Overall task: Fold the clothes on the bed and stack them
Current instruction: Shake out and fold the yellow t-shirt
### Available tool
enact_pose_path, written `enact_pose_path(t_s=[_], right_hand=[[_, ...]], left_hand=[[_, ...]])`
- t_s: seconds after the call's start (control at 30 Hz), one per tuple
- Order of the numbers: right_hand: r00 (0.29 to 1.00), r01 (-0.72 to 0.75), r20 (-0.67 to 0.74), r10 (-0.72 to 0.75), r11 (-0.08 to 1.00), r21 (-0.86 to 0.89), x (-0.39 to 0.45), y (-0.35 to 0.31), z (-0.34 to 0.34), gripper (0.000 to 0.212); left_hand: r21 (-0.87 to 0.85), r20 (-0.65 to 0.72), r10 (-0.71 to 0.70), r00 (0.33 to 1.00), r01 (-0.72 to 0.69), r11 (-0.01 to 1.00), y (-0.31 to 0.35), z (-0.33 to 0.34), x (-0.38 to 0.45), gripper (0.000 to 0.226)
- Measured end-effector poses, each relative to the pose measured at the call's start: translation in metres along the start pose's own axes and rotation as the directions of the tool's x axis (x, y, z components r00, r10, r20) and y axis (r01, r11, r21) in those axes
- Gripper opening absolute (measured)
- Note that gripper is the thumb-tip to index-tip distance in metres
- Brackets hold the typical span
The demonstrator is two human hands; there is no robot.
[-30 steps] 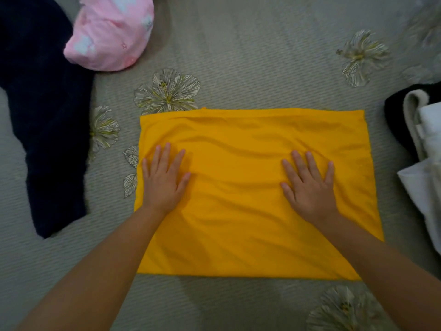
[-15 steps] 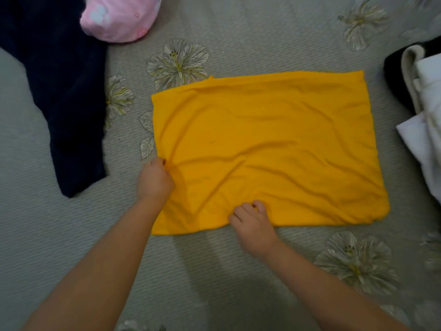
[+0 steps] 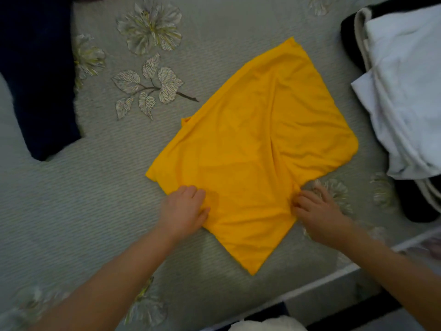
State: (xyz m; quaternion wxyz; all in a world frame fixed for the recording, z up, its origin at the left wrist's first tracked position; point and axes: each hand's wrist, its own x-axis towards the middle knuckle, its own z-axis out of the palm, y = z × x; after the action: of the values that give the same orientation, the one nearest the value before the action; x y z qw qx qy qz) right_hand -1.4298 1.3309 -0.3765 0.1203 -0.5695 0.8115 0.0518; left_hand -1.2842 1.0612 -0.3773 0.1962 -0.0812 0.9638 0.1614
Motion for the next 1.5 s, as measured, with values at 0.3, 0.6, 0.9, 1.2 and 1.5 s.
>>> enact_pose_path(t_s=[0.3, 0.6, 0.9, 1.2, 1.5], right_hand=[[0.951, -0.277, -0.081, 0.297, 0.94, 0.199, 0.011, -0.154, 0.027, 0.062], [0.82, -0.479, -0.291, 0.492, 0.869, 0.12, 0.044, -0.167, 0.03, 0.025], [0.821, -0.389, -0.361, 0.441, 0.897, 0.211, -0.012, -0.236, 0.041, 0.021], [0.738, -0.609, -0.252, 0.626, 0.779, 0.15, -0.034, -0.364, 0.053, 0.025], [0.739, -0.622, -0.277, 0.614, 0.78, 0.068, -0.035, -0.361, 0.041, 0.03]], left_hand=[[0.098, -0.127, 0.349, 0.929, -0.338, 0.936, -0.042, 0.016, -0.001, 0.04], [0.184, -0.432, 0.277, 0.858, -0.218, 0.959, -0.045, 0.018, 0.005, 0.034], [0.351, -0.387, 0.454, 0.802, -0.327, 0.877, -0.069, 0.054, -0.095, 0.032], [0.329, -0.243, 0.603, 0.759, -0.521, 0.788, -0.114, 0.086, -0.201, 0.021], [0.311, -0.16, 0.581, 0.798, -0.518, 0.797, -0.136, 0.066, -0.193, 0.034]])
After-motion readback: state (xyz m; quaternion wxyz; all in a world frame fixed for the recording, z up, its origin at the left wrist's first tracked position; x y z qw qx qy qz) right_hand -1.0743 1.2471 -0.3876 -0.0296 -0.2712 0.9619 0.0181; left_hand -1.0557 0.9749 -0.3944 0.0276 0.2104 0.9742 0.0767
